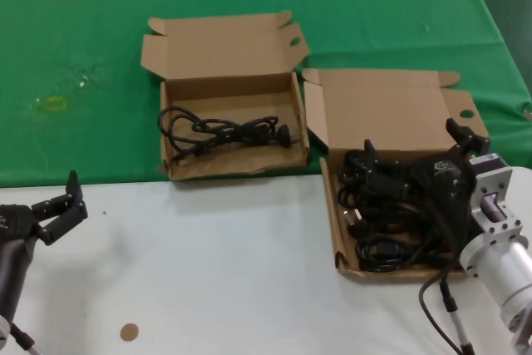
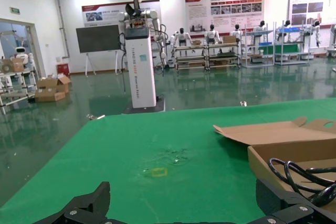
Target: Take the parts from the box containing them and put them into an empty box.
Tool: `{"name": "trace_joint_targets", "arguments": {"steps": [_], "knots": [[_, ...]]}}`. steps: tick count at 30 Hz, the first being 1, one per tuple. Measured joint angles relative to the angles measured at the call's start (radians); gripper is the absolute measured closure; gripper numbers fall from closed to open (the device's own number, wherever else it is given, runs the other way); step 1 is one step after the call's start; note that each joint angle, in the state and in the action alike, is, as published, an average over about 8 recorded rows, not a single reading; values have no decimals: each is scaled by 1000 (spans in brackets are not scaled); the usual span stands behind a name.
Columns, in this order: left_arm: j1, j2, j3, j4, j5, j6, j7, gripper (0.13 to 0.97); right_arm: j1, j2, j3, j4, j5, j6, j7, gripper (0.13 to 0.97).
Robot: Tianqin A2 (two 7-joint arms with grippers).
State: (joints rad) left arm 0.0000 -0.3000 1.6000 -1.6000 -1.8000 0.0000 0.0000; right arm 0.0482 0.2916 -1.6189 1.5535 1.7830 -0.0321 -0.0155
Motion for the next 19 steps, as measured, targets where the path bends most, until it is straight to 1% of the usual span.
{"name": "trace_joint_targets", "arguments": {"steps": [19], "knots": [[0,0,0,0,0,0,0,132,0,0,0,0,0,0,0,129]]}}
